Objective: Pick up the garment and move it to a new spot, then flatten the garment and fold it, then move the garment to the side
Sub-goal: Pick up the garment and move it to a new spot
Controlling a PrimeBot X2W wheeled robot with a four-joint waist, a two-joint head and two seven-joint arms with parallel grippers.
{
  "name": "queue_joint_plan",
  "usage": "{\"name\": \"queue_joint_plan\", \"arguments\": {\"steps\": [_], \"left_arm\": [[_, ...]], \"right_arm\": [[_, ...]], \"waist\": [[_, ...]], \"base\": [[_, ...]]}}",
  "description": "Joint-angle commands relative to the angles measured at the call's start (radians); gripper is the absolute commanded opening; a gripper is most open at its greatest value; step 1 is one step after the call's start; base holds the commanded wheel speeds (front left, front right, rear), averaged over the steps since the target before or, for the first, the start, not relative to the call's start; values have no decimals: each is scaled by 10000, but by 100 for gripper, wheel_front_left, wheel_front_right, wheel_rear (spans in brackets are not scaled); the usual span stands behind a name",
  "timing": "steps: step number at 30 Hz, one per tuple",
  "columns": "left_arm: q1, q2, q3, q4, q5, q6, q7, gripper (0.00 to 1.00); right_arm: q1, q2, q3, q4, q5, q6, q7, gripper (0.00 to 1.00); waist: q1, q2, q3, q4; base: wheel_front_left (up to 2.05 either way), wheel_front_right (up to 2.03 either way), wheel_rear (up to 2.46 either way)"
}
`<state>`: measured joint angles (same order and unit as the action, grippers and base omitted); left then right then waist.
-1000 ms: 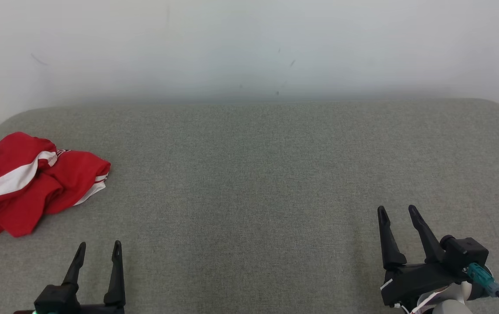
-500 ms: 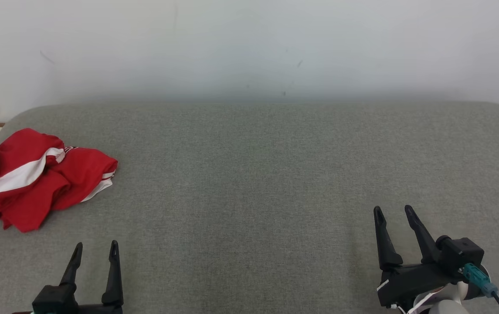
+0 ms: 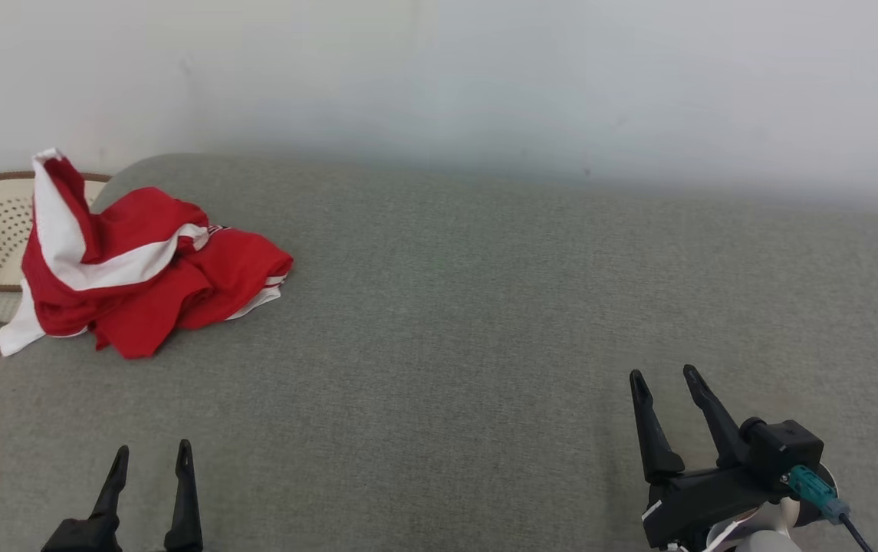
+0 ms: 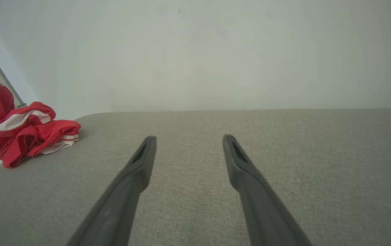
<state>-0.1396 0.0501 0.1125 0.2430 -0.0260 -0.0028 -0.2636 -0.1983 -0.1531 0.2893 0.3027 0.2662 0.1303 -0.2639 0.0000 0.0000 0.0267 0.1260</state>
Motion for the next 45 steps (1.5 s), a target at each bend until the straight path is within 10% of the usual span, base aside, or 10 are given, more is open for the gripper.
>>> {"name": "queue_joint_plan", "arguments": {"steps": [1, 26, 45], "left_arm": [[231, 23, 62, -3, -32, 24, -17, 100], [-389, 82, 1021, 186, -388, -244, -17, 100], [-4856, 2212, 940, 3383, -554, -1248, -15, 100]], "right_arm": [[-95, 17, 60, -24, 36, 7, -7, 100], [-399, -177, 768, -72, 117, 7, -7, 100], [-1271, -622, 911, -745, -59, 8, -7, 100]], "waist": [[0, 0, 0, 482], [0, 0, 611, 1273], [0, 0, 2338, 337]], "base": [[0, 0, 0], [0, 0, 0], [0, 0, 0]]}}
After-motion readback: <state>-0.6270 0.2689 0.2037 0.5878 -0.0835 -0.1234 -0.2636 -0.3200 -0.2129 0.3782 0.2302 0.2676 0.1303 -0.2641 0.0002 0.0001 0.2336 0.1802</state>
